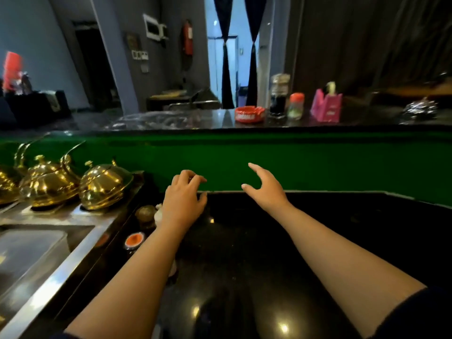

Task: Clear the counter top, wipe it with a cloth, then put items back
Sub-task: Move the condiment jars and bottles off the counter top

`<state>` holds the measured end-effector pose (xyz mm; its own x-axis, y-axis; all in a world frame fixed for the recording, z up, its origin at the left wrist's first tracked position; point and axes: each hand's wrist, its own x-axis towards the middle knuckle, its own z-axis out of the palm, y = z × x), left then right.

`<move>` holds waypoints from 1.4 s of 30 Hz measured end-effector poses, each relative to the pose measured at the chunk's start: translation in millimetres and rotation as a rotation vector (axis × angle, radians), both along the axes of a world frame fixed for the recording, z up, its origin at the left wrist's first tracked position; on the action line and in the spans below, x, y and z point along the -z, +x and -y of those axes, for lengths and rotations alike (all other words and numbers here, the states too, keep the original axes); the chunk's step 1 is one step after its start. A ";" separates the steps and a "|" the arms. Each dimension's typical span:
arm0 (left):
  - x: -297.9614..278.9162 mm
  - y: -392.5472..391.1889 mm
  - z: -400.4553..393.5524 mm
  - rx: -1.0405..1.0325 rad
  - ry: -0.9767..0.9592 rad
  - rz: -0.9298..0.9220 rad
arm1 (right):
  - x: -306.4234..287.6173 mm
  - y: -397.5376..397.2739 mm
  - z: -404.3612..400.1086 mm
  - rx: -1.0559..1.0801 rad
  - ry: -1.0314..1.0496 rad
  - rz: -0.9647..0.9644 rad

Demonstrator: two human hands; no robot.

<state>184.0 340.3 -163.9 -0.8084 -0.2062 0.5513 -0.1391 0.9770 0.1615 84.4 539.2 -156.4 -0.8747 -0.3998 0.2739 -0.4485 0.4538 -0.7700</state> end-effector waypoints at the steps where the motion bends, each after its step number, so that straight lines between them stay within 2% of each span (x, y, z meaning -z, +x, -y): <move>1: -13.3 -12.9 -6.6 0.028 -0.006 -0.027 | -14.0 -8.2 -9.3 0.026 0.007 -0.030; 7: -78.8 -104.8 -39.8 0.116 0.042 -0.091 | -84.0 -76.7 -51.5 0.143 0.019 -0.211; 12: -113.0 -188.7 -55.0 0.060 0.148 -0.056 | -119.1 -154.0 -60.6 0.207 0.021 -0.314; 18: -129.2 -275.4 -67.7 0.084 0.295 -0.083 | -138.9 -240.0 -53.0 0.301 0.047 -0.269; 23: -151.5 -337.5 -87.5 0.179 0.312 -0.081 | -131.5 -281.6 -47.0 0.266 0.018 -0.211; 26: -159.1 -364.5 -99.2 0.239 0.385 -0.058 | -120.6 -294.9 -47.3 0.248 0.014 -0.186; 29: -160.5 -382.2 -108.7 0.258 0.463 -0.056 | -112.8 -302.1 -50.4 0.210 -0.015 -0.160; 34: -159.9 -387.8 -113.4 0.279 0.561 -0.155 | -109.8 -304.6 -54.6 0.166 -0.061 -0.148; 42: -167.0 -316.4 -104.3 0.335 0.616 -0.278 | -117.6 -265.4 -55.6 0.142 -0.164 -0.166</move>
